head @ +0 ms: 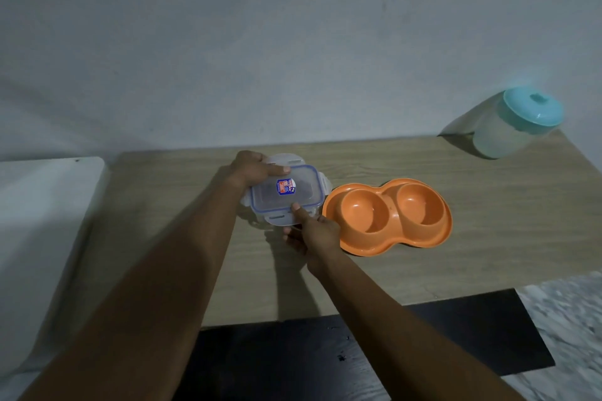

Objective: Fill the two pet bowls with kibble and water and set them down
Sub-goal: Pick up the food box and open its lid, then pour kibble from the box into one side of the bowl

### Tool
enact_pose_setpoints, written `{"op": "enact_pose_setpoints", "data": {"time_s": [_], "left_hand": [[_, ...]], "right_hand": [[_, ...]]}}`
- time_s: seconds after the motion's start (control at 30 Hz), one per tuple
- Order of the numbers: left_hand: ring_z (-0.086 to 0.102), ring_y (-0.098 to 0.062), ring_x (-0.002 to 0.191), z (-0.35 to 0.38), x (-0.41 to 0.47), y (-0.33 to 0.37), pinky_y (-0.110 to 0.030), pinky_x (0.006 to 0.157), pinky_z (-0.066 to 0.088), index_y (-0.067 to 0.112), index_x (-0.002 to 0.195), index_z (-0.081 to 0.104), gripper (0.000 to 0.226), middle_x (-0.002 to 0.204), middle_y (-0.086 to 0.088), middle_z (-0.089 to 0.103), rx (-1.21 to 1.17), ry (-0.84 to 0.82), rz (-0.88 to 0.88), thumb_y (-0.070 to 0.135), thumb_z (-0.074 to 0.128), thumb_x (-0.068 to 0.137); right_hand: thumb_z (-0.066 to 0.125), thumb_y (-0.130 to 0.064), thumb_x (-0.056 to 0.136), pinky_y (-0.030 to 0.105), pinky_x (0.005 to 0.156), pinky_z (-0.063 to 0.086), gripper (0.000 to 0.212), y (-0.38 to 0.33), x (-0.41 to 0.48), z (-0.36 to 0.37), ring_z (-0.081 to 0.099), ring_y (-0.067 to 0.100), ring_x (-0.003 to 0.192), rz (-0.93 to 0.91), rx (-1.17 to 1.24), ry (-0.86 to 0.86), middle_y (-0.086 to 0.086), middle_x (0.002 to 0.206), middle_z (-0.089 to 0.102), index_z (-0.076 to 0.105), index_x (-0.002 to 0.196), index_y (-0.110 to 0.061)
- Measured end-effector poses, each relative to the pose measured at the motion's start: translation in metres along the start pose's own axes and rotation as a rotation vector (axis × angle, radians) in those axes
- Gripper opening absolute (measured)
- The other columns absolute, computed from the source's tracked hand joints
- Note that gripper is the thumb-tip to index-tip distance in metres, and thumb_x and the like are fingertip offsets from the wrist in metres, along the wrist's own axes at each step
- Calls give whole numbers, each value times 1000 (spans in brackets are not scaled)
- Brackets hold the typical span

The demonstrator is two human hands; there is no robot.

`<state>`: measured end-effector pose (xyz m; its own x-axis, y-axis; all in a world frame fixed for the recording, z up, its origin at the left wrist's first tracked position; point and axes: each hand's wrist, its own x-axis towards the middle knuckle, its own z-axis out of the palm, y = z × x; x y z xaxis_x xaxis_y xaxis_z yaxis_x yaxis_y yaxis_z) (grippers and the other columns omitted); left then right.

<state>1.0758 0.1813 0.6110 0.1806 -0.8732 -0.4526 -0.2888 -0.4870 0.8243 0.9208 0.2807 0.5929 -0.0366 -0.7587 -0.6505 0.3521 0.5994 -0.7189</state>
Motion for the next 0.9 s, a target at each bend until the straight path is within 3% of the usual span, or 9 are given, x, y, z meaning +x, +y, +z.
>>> {"op": "enact_pose_setpoints", "data": {"time_s": [0.1, 0.27, 0.37, 0.47, 0.53, 0.63, 0.7, 0.8, 0.9], "left_hand": [[52, -11, 57, -2, -16, 4, -26, 57, 42, 16, 58, 60, 34, 58, 5, 56, -5, 102, 185, 28, 92, 63], [63, -5, 63, -19, -90, 29, -17, 59, 49, 0, 84, 75, 20, 72, -6, 71, -57, -49, 404, 13, 85, 74], [66, -7, 69, -29, -129, 16, -18, 63, 50, 2, 86, 78, 20, 80, -8, 76, 37, -105, 458, 9, 87, 70], [69, -8, 73, -29, -149, -20, -24, 70, 53, 9, 86, 80, 21, 83, -4, 77, 153, -136, 452, 9, 88, 67], [71, -11, 80, -24, -159, -47, -34, 74, 58, 20, 84, 80, 18, 86, 4, 77, 222, -147, 384, 15, 88, 68], [68, -5, 90, -9, -169, -79, -27, 82, 54, 27, 85, 80, 20, 95, 14, 75, 352, -138, 327, 16, 86, 69], [66, 1, 96, -1, -171, -94, -21, 85, 50, 30, 84, 80, 22, 98, 18, 74, 446, -121, 327, 16, 85, 68], [64, 1, 99, 1, -171, -104, -20, 85, 50, 33, 87, 79, 25, 101, 20, 73, 502, -141, 259, 28, 88, 65], [64, -1, 95, 0, -167, -90, -14, 73, 45, 28, 101, 77, 33, 104, 14, 72, 370, -71, 234, 40, 85, 71]], "right_hand": [[76, -19, 91, 30, 52, 58, 21, -6, -5, 0, 65, 16, 50, 13, -23, 11, 8, 75, 69, 64, 101, -4], [70, -28, 96, 25, 51, 54, 17, -13, -20, -20, 59, 16, 62, 104, -129, -100, 4, 82, 60, 61, 100, -13], [54, -19, 101, 23, 53, 55, 11, -23, -26, -40, 63, 11, 62, 207, -62, -240, 1, 84, 65, 63, 105, -15], [39, -27, 100, 37, 72, 56, 27, -28, -25, -60, 69, 24, 88, 287, 83, -272, 12, 97, 71, 62, 96, -14], [39, -41, 101, 41, 76, 55, 40, -28, -29, -63, 65, 28, 91, 297, 35, -300, 16, 98, 69, 66, 96, -11], [62, -18, 95, 33, 75, 55, 23, -16, -25, -56, 64, 23, 88, 33, -423, -234, 17, 109, 68, 69, 115, -9], [64, 0, 87, 31, 81, 54, 38, -5, -19, -55, 62, 21, 96, -246, -766, -186, 14, 120, 67, 68, 124, -9], [66, -7, 84, 33, 74, 54, 46, 12, -18, -55, 66, 22, 88, -565, -1166, -140, 11, 106, 72, 66, 130, -15], [64, -22, 88, 39, 72, 53, 35, 23, -21, -58, 64, 30, 100, -772, -1508, 17, 9, 108, 69, 67, 123, -19]]}}
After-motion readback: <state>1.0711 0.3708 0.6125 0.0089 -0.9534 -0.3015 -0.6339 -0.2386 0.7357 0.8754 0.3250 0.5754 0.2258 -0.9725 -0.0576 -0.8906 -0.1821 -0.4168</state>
